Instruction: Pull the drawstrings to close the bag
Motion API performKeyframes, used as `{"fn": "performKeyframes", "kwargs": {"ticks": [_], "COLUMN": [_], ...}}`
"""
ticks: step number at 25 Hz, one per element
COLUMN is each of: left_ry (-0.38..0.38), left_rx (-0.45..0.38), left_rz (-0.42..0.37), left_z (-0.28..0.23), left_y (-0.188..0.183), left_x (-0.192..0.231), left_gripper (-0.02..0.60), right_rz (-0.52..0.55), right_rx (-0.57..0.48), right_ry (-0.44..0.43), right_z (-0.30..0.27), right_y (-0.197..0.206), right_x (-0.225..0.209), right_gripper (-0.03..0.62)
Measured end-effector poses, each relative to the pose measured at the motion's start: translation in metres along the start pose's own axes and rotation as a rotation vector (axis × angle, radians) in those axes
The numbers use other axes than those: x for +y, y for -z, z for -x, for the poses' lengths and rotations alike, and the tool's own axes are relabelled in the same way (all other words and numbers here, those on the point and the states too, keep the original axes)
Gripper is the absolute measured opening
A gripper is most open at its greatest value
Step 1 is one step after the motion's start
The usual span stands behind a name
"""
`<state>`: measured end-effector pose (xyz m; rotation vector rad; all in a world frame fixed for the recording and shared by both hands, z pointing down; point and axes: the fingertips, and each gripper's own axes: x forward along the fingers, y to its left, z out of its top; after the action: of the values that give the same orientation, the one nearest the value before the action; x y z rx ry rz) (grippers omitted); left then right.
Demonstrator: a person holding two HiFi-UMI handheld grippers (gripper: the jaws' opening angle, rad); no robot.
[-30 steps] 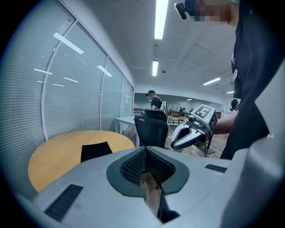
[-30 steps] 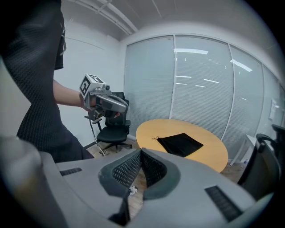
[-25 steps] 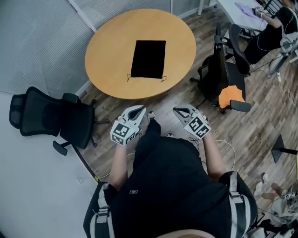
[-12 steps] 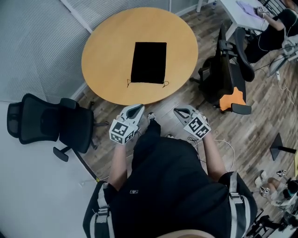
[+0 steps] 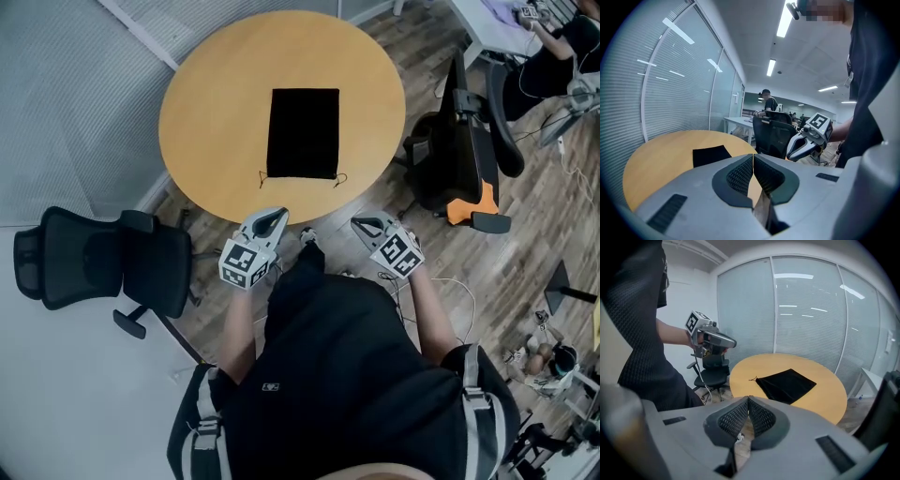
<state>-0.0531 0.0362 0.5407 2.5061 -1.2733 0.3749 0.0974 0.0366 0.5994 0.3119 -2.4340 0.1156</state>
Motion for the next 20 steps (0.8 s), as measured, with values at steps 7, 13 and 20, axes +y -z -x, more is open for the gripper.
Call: {"fn": "performKeyframes", "kwargs": {"ticks": [7,13,20], "left_ry": [0.014,0.031,0.063], "left_rx": [0.002,-0.004,0.002], "left_rz": [0.014,0.015,-0.003], "left_z": [-0.006,-0.011,-0.016], "left_y": [0.003,0.003,0.008], "left_x": [0.029,0.045,0.069], "left_gripper": [0.017,0.017,0.017], "right_rz": [0.002,0.001,-0.01], "right_rx": [0.029,0.042,0.036], "right_ry": [0.011,0.026,0.058], "right_z": [-0.018,-0.03,-0.048], "right_y": [-0.008,-0.017,-0.027], "right_x": [-0.014,-0.023,-0.03], "right_gripper": [0.058,0.058,0.058]}}
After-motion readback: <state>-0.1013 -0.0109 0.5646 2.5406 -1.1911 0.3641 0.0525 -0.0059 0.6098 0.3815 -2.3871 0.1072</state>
